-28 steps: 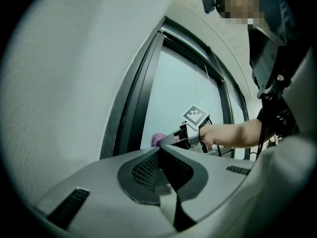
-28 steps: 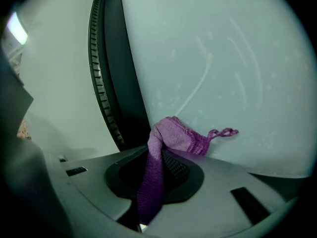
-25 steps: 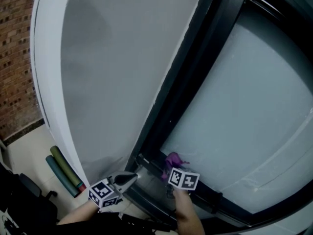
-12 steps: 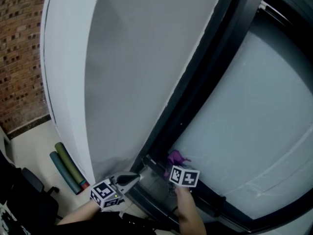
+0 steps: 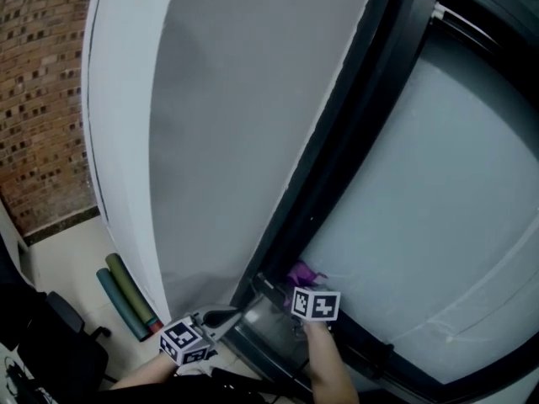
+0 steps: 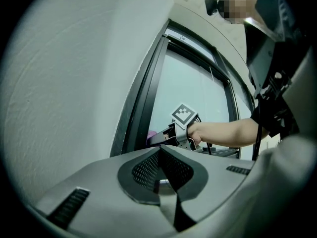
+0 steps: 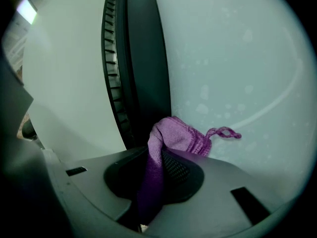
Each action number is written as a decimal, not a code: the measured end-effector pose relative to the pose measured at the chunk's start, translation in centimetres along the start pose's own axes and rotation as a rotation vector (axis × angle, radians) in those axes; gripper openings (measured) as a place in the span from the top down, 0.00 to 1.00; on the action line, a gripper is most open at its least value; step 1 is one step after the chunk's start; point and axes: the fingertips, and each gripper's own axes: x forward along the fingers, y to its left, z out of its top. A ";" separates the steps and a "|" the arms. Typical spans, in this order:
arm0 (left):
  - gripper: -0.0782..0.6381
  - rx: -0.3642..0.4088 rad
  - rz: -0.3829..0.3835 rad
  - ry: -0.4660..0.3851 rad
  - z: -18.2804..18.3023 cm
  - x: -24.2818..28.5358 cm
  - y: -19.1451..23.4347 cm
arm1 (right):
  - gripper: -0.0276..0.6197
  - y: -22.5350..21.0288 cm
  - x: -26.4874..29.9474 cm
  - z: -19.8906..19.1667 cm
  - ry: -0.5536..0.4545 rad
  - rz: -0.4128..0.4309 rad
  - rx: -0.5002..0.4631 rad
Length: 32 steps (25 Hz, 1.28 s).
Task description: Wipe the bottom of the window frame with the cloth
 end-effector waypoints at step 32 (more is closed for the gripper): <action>0.89 0.092 0.082 -0.069 1.0 -0.4 -0.3 | 0.84 6.2 -8.0 -3.9 -0.275 0.203 -0.125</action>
